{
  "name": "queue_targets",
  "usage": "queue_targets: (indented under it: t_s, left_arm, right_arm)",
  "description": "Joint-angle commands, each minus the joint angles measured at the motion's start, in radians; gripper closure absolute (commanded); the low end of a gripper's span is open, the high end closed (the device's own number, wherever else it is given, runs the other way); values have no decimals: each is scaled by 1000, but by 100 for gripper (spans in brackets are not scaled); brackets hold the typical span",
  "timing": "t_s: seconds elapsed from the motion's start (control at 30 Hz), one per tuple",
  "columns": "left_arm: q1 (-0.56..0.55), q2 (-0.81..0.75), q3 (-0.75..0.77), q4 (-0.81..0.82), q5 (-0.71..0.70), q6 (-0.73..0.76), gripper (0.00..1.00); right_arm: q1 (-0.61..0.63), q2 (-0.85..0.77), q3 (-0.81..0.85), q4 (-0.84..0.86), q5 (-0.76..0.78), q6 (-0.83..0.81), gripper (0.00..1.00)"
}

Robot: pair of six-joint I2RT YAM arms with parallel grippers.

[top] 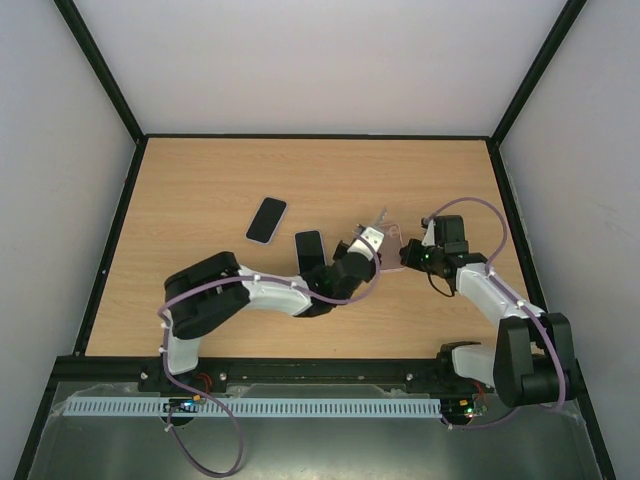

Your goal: Take the phone out of the phone case

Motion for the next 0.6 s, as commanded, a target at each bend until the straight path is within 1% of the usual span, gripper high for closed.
queue_targets:
  t_s: [0.0, 0.17, 0.33, 0.4, 0.57]
  left_arm:
    - [40, -98, -9, 38, 13, -170, 97]
    - [45, -127, -7, 30, 31, -176, 97]
    - [44, -199, -38, -15, 44, -167, 97]
    - [44, -237, -66, -23, 51, -154, 97]
    - [39, -305, -102, -108, 57, -133, 97]
  right_arm:
    - [14, -30, 0, -15, 76, -41, 98]
    - [18, -66, 20, -27, 123, -41, 98]
    - [0, -89, 67, -32, 288, -91, 98]
    - [-31, -62, 98, -28, 309, -128, 98]
    - [-103, 115, 265, -53, 230, -304, 98]
